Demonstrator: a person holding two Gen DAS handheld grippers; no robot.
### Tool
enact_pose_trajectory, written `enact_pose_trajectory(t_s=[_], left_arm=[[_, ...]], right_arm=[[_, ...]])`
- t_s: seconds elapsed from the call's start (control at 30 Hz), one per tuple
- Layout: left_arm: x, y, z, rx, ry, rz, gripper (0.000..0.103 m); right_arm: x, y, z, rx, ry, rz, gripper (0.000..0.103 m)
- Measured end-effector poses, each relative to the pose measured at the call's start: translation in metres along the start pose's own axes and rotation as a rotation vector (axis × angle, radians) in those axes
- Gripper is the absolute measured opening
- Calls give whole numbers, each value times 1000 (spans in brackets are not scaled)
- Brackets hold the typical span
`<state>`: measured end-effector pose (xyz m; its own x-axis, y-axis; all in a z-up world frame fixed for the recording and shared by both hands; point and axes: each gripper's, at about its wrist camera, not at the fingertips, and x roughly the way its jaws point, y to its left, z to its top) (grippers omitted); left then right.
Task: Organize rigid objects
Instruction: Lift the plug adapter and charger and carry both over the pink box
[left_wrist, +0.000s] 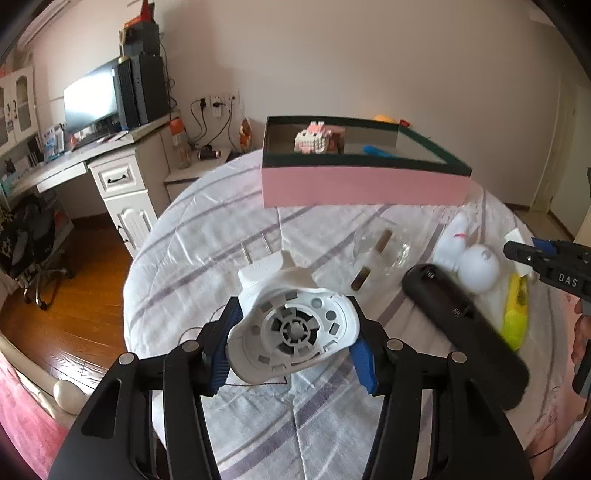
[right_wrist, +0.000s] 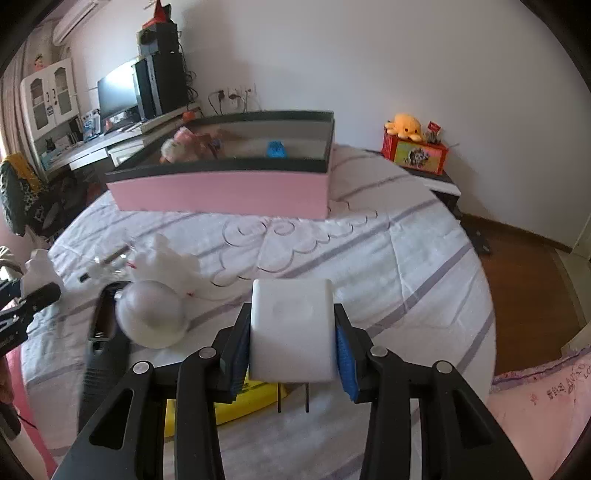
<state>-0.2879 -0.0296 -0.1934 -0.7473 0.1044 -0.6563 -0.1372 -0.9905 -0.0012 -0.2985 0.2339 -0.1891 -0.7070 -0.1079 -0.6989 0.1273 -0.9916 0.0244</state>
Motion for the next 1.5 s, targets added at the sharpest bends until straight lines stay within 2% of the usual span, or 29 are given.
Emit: enact_pose_trajectory(t_s=[0.07,0.2,0.3,0.4,0.53,0.67,0.83,1.23,1.5], left_arm=[[-6,-2,3,14,-11,-6,54],[-1,-2,-4,5,33,11,54],[-7,-2,-9,0,20,1,54],[-26,-4,-2,11,-28,2,54],[-73,-7,16,12,-166,-22,54],[-106,-12,28,28,-256,-17,54],[-130,-19,38,50,-304,8,54],[-187,-21,63,29,-460,95,54],[-182,-24,82,52,-471,110,55]], right_arm=[[-11,3,3,1,-16,27,41],[-21,10,2,-10,-31,33,41],[-29,13,-2,-5,-44,41,41],[-40,17,-1,-3,-72,40,41],[-65,27,6,-4,-151,32,41],[-85,39,12,-24,-207,53,41],[-102,50,20,-51,-234,67,41],[-159,69,47,-105,-376,77,41],[-170,79,66,-135,-419,90,41]])
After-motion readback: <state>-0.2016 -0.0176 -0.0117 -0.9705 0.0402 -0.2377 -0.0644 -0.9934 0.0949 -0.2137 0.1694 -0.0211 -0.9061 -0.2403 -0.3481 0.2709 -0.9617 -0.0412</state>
